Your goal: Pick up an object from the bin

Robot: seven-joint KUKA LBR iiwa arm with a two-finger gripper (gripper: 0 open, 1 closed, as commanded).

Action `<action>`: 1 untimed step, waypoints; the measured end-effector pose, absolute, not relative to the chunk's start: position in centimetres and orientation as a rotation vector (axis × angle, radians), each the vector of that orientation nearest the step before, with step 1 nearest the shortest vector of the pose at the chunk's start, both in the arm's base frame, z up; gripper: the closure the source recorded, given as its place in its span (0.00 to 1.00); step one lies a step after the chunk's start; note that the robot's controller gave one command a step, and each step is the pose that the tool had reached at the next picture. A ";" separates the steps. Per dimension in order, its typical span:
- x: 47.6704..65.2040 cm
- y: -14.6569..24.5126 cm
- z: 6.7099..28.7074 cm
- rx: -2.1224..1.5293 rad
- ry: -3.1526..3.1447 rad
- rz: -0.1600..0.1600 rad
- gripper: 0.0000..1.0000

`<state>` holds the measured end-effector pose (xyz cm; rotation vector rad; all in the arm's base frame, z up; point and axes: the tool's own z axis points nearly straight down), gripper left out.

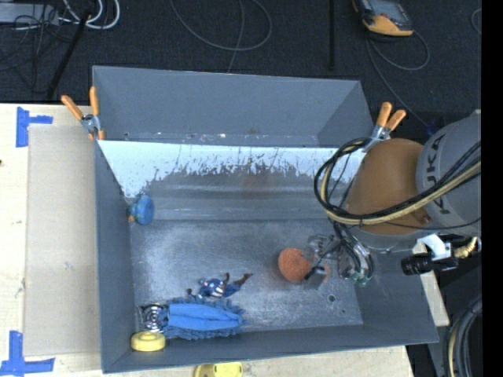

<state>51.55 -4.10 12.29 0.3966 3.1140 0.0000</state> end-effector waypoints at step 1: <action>51.4 -4.1 13.2 0.396 3.120 0.000 1.00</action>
Offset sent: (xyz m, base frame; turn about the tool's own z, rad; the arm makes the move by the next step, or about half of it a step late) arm 0.0000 0.0000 0.0294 0.0000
